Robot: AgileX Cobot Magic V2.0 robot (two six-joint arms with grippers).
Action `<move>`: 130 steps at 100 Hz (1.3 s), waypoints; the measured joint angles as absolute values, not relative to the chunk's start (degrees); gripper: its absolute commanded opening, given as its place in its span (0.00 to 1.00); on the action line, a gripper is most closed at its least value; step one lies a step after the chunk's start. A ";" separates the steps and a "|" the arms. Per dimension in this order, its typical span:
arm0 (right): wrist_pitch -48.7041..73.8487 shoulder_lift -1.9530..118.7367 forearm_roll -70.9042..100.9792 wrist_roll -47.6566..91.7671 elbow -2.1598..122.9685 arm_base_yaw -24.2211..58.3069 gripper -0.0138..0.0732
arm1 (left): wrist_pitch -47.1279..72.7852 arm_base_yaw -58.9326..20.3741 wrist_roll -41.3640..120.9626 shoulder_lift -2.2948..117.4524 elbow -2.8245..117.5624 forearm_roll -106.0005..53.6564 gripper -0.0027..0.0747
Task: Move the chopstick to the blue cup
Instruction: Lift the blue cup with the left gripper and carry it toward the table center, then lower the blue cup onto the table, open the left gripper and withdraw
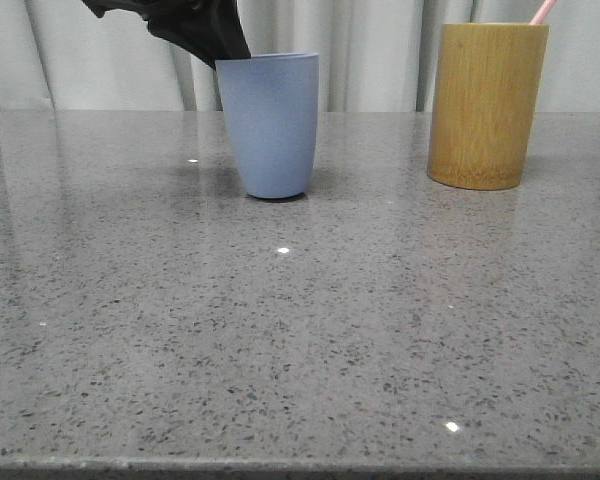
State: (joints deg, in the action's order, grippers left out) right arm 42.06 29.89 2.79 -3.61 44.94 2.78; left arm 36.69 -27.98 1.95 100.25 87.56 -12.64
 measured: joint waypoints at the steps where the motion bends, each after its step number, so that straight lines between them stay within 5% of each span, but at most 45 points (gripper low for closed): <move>1: 42.06 29.89 2.79 -3.61 44.94 2.78 0.83 | 36.69 -27.98 1.95 100.25 87.56 -12.64 0.05; 30: 42.06 29.89 2.79 -3.61 44.94 2.78 0.83 | 36.56 -27.98 2.07 100.25 87.60 -12.77 0.59; 42: 42.06 29.89 2.79 -3.61 44.94 2.78 0.83 | 36.56 -27.98 2.15 100.25 87.60 -12.87 0.73; 96: 42.06 29.89 2.79 -3.61 44.94 2.78 0.83 | 38.23 -25.64 2.28 89.34 86.25 -10.84 0.68; 130: 42.06 29.89 2.79 -3.61 44.94 2.78 0.83 | 35.16 -15.14 2.28 70.22 66.83 -9.96 0.67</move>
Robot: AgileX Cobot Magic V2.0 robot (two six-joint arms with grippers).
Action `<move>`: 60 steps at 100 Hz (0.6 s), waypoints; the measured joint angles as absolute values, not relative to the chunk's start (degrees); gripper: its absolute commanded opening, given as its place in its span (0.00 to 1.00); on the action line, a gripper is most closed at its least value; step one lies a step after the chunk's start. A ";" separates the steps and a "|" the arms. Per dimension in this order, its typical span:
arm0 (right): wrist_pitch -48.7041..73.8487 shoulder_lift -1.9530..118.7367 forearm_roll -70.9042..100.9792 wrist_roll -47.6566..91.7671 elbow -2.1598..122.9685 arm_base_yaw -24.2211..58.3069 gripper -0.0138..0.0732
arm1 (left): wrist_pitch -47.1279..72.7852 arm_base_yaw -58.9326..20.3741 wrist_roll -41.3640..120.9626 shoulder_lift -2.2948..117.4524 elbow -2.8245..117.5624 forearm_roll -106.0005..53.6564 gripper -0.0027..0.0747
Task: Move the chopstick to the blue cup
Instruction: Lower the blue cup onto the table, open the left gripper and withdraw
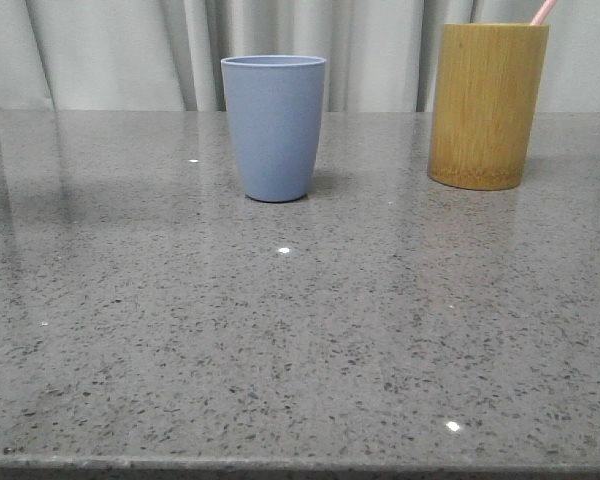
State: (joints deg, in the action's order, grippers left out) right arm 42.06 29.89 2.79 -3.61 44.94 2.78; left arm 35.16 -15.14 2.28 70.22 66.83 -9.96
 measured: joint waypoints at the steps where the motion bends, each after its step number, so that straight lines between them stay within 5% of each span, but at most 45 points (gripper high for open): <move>1: 42.06 29.89 2.79 -3.61 44.94 2.78 0.83 | 35.00 -14.79 2.28 68.78 65.91 -9.96 0.67; 60: 42.06 29.89 2.79 -3.61 44.94 2.78 0.83 | 33.06 -5.28 2.28 28.85 35.56 -7.63 0.67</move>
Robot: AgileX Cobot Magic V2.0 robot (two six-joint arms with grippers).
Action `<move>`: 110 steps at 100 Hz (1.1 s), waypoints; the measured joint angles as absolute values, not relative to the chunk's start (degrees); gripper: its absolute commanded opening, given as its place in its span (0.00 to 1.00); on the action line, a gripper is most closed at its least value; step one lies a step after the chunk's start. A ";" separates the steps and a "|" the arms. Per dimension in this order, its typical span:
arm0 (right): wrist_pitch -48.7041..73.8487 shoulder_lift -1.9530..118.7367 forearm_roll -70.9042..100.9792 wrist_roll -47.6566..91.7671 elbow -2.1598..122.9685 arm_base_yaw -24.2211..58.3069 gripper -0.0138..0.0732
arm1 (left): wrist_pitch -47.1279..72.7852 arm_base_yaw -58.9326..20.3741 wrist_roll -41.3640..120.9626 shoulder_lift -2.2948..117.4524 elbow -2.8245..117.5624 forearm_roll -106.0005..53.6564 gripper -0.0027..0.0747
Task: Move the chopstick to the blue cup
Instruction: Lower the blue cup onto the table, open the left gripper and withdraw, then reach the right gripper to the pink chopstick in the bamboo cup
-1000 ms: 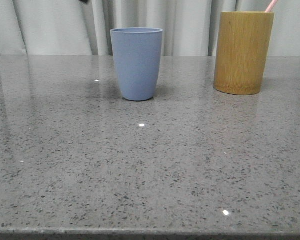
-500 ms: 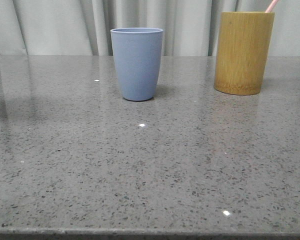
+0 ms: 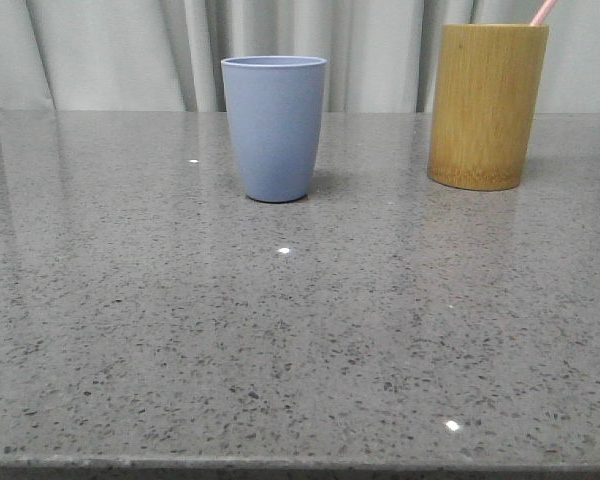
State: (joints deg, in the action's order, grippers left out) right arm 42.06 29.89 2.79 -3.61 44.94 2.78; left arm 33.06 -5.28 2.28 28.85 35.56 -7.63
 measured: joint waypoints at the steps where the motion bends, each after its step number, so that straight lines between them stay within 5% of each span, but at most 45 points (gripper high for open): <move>1: 42.06 29.89 2.79 -3.61 44.94 2.78 0.83 | 33.06 -5.25 2.28 28.54 35.35 -7.54 0.67; 40: 35.76 32.19 3.22 -3.61 44.94 2.78 0.83 | 33.06 -4.26 2.28 24.17 31.64 -7.49 0.67; 110: -6.70 63.34 8.78 -4.57 44.94 9.31 0.83 | 33.06 -4.26 2.28 24.17 31.64 -7.49 0.67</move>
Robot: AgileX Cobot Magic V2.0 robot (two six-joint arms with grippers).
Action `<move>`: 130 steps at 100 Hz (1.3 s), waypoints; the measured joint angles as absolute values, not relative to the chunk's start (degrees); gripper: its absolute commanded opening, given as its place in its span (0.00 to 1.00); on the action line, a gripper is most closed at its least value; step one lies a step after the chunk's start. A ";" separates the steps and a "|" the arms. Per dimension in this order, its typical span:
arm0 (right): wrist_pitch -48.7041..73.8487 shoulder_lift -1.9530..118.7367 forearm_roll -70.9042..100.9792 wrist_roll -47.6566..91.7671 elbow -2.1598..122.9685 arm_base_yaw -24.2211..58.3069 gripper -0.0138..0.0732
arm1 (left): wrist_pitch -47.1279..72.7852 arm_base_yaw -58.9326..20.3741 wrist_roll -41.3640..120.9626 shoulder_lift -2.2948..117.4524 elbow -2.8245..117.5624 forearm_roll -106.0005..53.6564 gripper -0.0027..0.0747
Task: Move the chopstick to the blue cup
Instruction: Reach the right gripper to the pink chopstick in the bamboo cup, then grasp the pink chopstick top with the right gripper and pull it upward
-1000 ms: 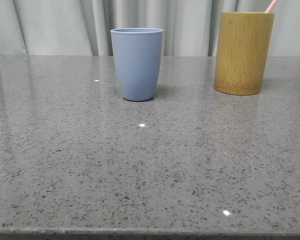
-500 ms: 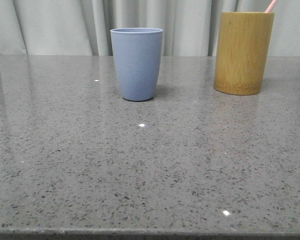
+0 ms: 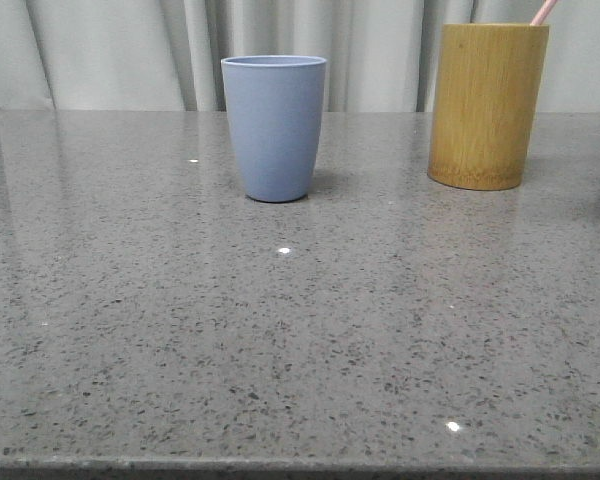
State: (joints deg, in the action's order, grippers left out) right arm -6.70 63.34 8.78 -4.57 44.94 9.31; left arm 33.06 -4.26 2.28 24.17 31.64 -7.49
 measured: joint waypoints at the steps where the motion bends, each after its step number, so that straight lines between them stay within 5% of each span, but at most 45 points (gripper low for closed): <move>1: -6.98 63.55 8.78 -4.50 44.94 9.29 0.83 | 33.06 -4.26 2.28 24.17 31.64 -7.49 0.67; 130: -39.53 83.83 13.52 -14.89 44.94 9.33 0.83 | 33.06 -4.26 2.28 24.17 31.64 -7.49 0.67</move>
